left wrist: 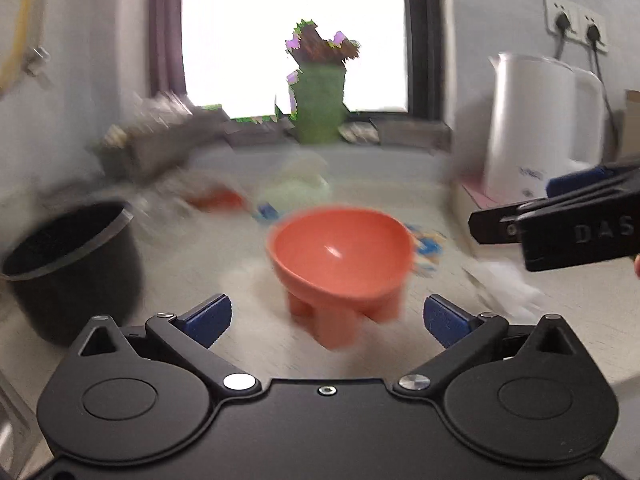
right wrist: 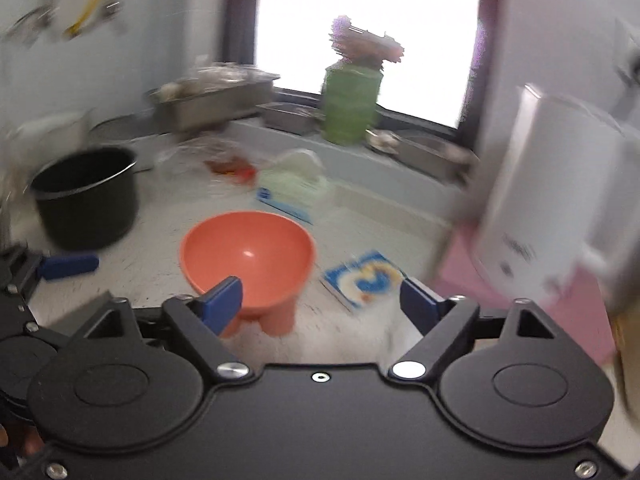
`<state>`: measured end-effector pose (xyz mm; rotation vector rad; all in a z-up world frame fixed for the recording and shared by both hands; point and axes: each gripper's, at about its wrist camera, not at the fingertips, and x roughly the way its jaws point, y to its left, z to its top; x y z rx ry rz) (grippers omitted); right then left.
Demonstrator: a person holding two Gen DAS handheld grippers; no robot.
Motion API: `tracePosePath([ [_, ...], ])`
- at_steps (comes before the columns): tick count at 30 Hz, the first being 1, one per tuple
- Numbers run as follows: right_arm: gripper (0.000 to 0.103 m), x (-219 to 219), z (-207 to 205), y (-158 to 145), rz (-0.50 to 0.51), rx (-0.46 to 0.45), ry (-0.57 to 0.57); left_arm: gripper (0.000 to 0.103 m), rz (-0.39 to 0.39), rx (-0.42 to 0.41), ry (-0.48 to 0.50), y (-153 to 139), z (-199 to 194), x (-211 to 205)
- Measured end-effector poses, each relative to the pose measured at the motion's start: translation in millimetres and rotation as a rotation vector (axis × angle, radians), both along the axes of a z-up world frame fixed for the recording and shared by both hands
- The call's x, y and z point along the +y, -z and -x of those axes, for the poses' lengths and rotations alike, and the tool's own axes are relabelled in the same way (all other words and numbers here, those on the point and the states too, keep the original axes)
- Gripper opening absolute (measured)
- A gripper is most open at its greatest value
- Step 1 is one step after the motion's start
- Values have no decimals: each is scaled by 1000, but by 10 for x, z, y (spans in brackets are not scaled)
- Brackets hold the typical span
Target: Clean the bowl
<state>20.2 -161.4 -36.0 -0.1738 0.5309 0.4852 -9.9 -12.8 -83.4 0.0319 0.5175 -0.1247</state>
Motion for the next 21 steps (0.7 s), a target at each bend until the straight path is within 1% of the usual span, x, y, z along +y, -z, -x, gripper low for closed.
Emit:
tracePosePath([
  [1,91,-79,-6,-9,-24,38,30,103,20,19,4,-48,1,-4],
  [4,91,-232,-27,-29,-56,128,94,103,52,52,-42,-170,33,-19],
  [7,91,-281,-35,-56,-20,202,131,103,66,162,-75,-231,10,4],
  [8,91,-288,-3,-65,-7,212,135,103,72,198,-87,-257,11,24],
  [10,91,-318,84,-95,12,224,138,103,75,228,-112,-334,30,79],
  [12,91,-343,161,-127,9,236,134,103,46,241,-125,-418,42,95],
  [16,99,-412,248,-187,-14,259,133,103,-25,253,-130,-550,68,45],
  [17,99,-437,252,-191,-13,265,139,103,-27,257,-134,-580,76,35],
  [19,99,-469,255,-202,0,277,140,103,1,271,-150,-635,86,37],
  [21,99,-483,250,-220,7,290,127,103,33,305,-156,-676,69,44],
])
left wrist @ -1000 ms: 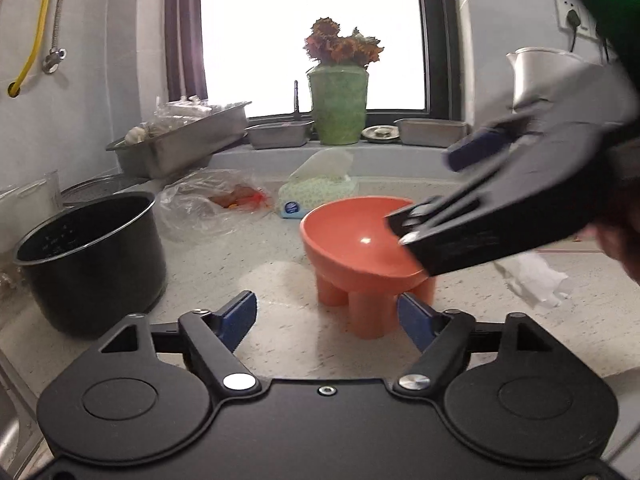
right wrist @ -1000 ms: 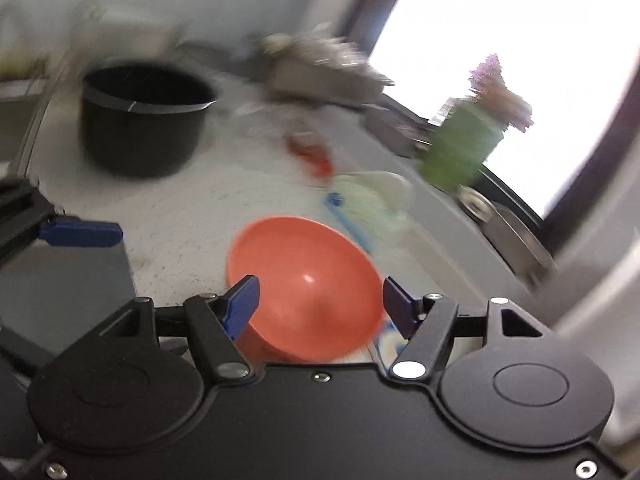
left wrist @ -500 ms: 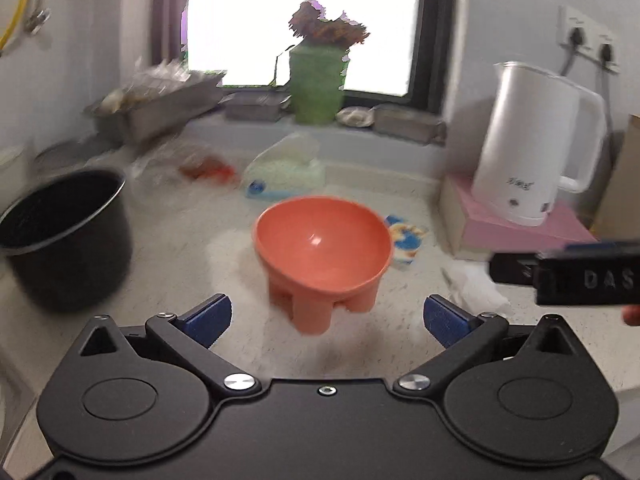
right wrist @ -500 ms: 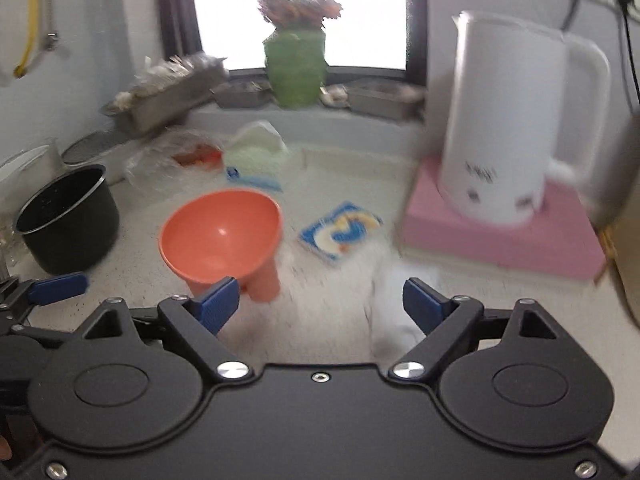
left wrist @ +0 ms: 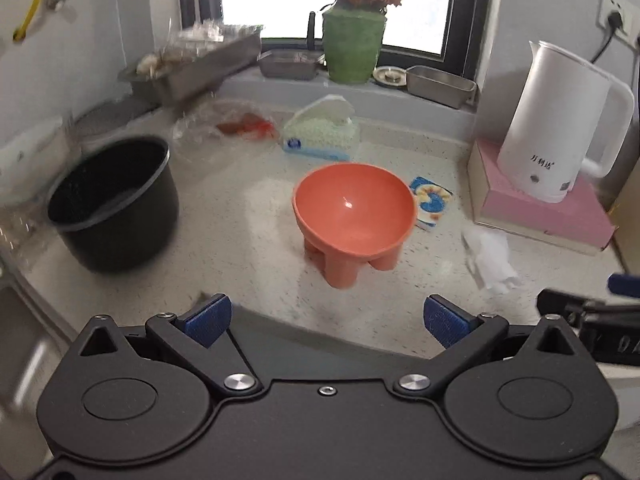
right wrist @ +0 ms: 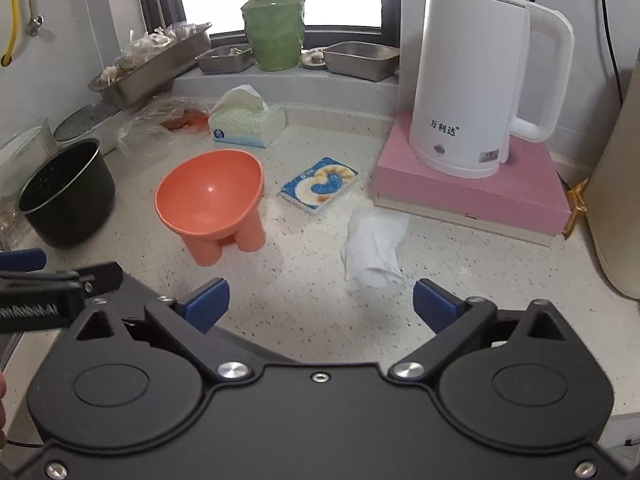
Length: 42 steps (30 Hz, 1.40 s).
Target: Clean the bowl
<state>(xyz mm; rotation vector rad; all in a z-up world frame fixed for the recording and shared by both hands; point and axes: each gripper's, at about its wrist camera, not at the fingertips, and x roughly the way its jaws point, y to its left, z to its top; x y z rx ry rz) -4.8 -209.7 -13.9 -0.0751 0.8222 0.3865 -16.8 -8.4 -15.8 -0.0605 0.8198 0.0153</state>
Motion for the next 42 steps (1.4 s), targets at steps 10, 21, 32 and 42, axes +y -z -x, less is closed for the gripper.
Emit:
tracePosePath([
  [10,100,-17,-27,-139,-26,29,-54,103,49,50,-30,-96,-5,10],
  [21,101,35,-76,-150,20,49,-40,103,85,52,-27,-124,-13,4],
  [32,101,39,-95,-122,16,61,-51,103,88,67,-15,-123,-20,-12],
  [42,101,40,-132,-133,4,65,-59,103,86,112,-22,-64,-47,-2],
])
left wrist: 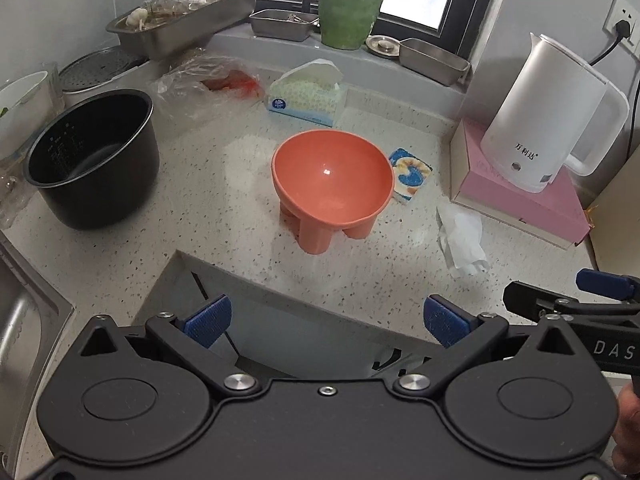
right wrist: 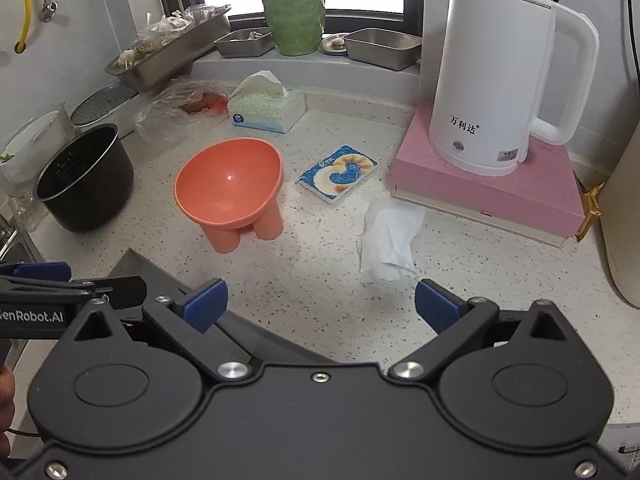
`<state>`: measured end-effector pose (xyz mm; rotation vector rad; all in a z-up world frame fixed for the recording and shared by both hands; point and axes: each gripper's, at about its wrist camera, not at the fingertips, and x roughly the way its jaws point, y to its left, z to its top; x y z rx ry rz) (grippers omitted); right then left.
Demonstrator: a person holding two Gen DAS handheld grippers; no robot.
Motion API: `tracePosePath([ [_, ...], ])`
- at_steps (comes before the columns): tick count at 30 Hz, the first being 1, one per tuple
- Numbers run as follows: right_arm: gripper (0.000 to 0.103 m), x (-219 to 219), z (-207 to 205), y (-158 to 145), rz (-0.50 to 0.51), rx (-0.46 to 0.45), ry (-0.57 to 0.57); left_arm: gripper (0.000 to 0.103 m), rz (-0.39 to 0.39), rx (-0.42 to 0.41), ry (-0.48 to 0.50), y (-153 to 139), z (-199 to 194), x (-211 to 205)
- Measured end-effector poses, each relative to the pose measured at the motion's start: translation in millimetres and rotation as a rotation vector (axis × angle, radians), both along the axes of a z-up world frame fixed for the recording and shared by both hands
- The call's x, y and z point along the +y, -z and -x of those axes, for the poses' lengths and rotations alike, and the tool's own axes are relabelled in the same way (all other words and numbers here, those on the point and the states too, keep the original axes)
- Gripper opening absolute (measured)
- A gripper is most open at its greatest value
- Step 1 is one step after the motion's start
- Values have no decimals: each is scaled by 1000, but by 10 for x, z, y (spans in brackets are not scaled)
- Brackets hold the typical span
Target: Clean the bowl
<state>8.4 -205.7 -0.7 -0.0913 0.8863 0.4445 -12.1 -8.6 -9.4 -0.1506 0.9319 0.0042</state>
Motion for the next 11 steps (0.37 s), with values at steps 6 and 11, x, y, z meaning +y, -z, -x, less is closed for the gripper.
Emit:
tracePosePath([
  [6,101,-5,-25,1,1,4,-6,103,6,8,-6,14,-1,14],
  [11,101,-11,-35,5,2,0,-6,103,12,10,-6,20,1,10],
])
